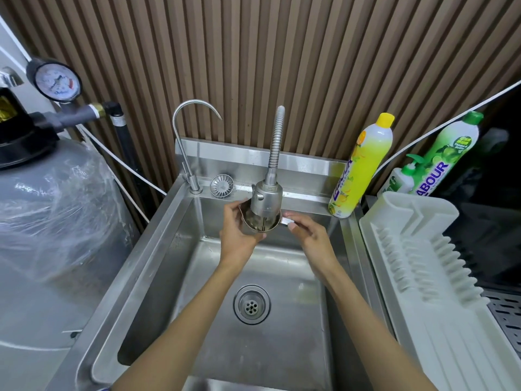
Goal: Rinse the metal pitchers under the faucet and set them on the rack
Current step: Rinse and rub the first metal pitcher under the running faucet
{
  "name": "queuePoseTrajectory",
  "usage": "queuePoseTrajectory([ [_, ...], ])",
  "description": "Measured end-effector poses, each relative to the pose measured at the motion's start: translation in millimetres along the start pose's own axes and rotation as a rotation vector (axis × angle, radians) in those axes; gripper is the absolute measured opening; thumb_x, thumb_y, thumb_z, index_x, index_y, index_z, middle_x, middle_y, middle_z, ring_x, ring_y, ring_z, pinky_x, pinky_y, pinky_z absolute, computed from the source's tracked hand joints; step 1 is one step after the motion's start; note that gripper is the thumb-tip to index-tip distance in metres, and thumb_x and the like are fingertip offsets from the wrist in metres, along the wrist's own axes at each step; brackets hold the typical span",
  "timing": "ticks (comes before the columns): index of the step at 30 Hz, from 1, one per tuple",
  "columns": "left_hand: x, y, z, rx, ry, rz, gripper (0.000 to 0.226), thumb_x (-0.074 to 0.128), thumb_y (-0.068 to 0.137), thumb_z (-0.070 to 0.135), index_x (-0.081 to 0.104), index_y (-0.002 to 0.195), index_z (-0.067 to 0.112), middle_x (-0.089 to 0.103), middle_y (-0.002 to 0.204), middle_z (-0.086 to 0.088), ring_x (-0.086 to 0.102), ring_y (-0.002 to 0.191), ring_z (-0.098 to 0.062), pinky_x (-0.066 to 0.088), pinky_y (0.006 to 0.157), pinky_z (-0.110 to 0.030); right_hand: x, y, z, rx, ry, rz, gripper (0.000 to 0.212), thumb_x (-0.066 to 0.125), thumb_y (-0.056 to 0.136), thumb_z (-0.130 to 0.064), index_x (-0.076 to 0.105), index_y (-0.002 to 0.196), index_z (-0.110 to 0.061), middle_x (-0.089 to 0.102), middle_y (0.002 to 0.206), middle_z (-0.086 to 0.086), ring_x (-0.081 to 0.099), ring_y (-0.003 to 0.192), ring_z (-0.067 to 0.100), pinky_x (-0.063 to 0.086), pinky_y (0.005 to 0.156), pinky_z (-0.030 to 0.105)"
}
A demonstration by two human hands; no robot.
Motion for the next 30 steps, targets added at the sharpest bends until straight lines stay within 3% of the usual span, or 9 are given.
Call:
queuePoseTrajectory([
  [4, -7, -5, 23, 0.174, 0.242, -0.017, 0.076, 0.072, 0.060, -0.012, 0.043, 0.118, 0.028, 0.054, 0.111, 0.015, 0.053, 0.105, -0.002, 0.038, 0.091, -0.006, 19, 0, 29, 0.123, 0.231, -0.049, 0.023, 0.047, 0.093, -0.001, 0.063, 0.110, -0.004, 0.062, 0.119, 0.014, 0.054, 0.115, 0.022, 0.038, 0.106, 0.034],
  [7, -3, -6, 35, 0.241, 0.418, -0.068, 0.072, 0.072, 0.063, -0.006, 0.045, 0.124, 0.021, 0.049, 0.111, 0.004, 0.053, 0.105, -0.020, 0.045, 0.097, -0.037, 34, -5, 41, 0.172, 0.354, -0.071, 0.024, 0.043, 0.093, 0.003, 0.059, 0.111, 0.003, 0.060, 0.112, 0.014, 0.053, 0.110, 0.019, 0.038, 0.107, 0.033],
  [9, -2, -5, 37, 0.242, 0.506, -0.102, 0.074, 0.075, 0.063, 0.000, 0.045, 0.129, 0.015, 0.045, 0.113, 0.001, 0.050, 0.112, -0.026, 0.042, 0.097, -0.049, 43, -9, 49, 0.196, 0.423, -0.077, 0.023, 0.040, 0.094, 0.003, 0.055, 0.111, 0.009, 0.059, 0.109, 0.016, 0.054, 0.107, 0.021, 0.039, 0.107, 0.033],
  [13, -3, -3, 31, 0.197, 0.720, -0.182, 0.085, 0.080, 0.065, 0.023, 0.038, 0.139, 0.025, 0.044, 0.123, 0.001, 0.042, 0.119, -0.020, 0.040, 0.099, -0.044, 57, -18, 59, 0.248, 0.604, -0.072, 0.021, 0.039, 0.096, -0.003, 0.055, 0.084, -0.002, 0.061, 0.085, 0.012, 0.060, 0.088, 0.018, 0.050, 0.093, 0.027],
  [16, -7, -1, 24, 0.132, 0.802, -0.189, 0.085, 0.078, 0.066, 0.042, 0.038, 0.140, 0.028, 0.047, 0.122, -0.001, 0.042, 0.118, -0.021, 0.041, 0.097, -0.036, 56, -20, 66, 0.266, 0.593, -0.022, 0.019, 0.041, 0.097, -0.008, 0.055, 0.086, -0.004, 0.061, 0.071, 0.007, 0.058, 0.073, 0.016, 0.051, 0.087, 0.031],
  [20, -10, -7, 10, 0.015, 0.784, -0.145, 0.081, 0.074, 0.065, 0.054, 0.046, 0.133, 0.019, 0.052, 0.120, -0.009, 0.044, 0.117, -0.026, 0.038, 0.101, -0.037, 41, -22, 64, 0.267, 0.401, 0.044, 0.015, 0.044, 0.097, -0.012, 0.055, 0.090, -0.004, 0.060, 0.059, 0.003, 0.059, 0.056, 0.010, 0.056, 0.067, 0.024],
  [24, -8, -17, -18, -0.195, 0.678, -0.156, 0.077, 0.076, 0.064, 0.055, 0.050, 0.121, 0.011, 0.057, 0.117, -0.006, 0.054, 0.111, -0.022, 0.048, 0.094, -0.039, 17, -14, 28, 0.142, -0.083, 0.070, 0.016, 0.051, 0.094, -0.017, 0.062, 0.089, -0.006, 0.057, 0.065, 0.001, 0.053, 0.062, 0.012, 0.047, 0.066, 0.024],
  [27, -1, -32, -42, -0.392, 0.360, -0.197, 0.071, 0.079, 0.065, 0.047, 0.048, 0.116, 0.009, 0.059, 0.116, -0.004, 0.058, 0.107, -0.020, 0.056, 0.082, -0.043, 11, -10, -7, 0.014, -0.435, 0.059, 0.020, 0.053, 0.092, -0.019, 0.064, 0.086, -0.004, 0.064, 0.080, 0.010, 0.054, 0.073, 0.020, 0.036, 0.066, 0.025],
  [30, 19, -42, -54, -0.463, 0.046, -0.237, 0.066, 0.077, 0.069, 0.035, 0.045, 0.119, 0.008, 0.058, 0.122, -0.013, 0.058, 0.112, -0.023, 0.053, 0.090, -0.042, 12, -12, -30, -0.081, -0.609, 0.061, 0.020, 0.051, 0.092, -0.019, 0.063, 0.096, -0.003, 0.061, 0.101, 0.012, 0.056, 0.091, 0.027, 0.033, 0.071, 0.024],
])
Point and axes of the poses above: each hand's wrist, its own y-axis towards the middle knuckle, its own x-axis out of the palm, z = x × y, the point moved 10 cm from there along y, towards the middle knuckle
